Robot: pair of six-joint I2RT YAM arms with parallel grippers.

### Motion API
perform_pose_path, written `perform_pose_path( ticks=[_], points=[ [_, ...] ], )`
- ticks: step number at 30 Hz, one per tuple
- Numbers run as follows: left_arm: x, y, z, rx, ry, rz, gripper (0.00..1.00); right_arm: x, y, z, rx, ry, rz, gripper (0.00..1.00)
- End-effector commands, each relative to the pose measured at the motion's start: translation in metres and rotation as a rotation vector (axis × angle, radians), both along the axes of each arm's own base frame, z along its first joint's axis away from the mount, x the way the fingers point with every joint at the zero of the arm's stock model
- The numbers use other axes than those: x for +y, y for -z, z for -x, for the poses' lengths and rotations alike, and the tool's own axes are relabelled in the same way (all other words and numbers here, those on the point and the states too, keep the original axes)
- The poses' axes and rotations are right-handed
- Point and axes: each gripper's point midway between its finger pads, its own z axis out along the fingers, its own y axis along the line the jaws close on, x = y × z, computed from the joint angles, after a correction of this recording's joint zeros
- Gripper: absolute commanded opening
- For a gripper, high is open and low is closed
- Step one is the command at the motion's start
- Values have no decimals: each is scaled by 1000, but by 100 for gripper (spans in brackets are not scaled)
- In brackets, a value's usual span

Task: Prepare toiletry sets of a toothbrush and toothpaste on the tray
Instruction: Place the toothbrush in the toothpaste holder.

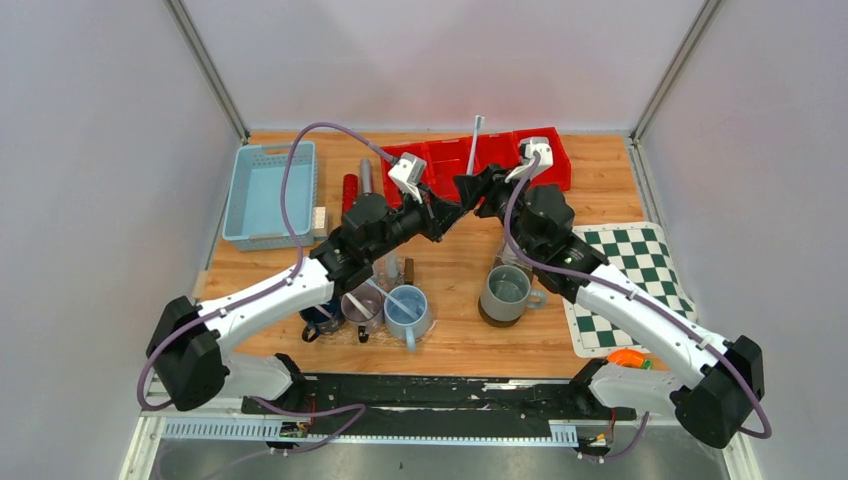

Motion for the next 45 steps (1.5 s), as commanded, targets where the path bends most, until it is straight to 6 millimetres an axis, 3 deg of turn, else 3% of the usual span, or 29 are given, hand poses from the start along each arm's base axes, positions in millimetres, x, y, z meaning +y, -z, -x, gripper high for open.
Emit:
perform_pose_path(
  ticks=[1,7,13,16,23,28,45],
  points=[
    [18,-18,3,-147,-39,-57,0,0,-26,16,-12,-55,-13,51],
    [36,-11,1,-272,-74,-201,0,-5,-37,36,48,-115,60,74],
    [50,4,-1,-386,-74,-374,0,-33,-56,62,112,-126,99,88],
    [54,12,-1,-426,-63,-442,0,-48,-67,77,126,-144,126,89],
    [60,18,3,-549,-5,-565,0,-68,-84,96,186,-159,207,85],
    [58,15,14,-640,67,-590,0,-76,-78,93,253,-207,218,77],
    [52,1,22,-823,162,-668,0,-62,-53,74,340,-351,184,48]
  ],
)
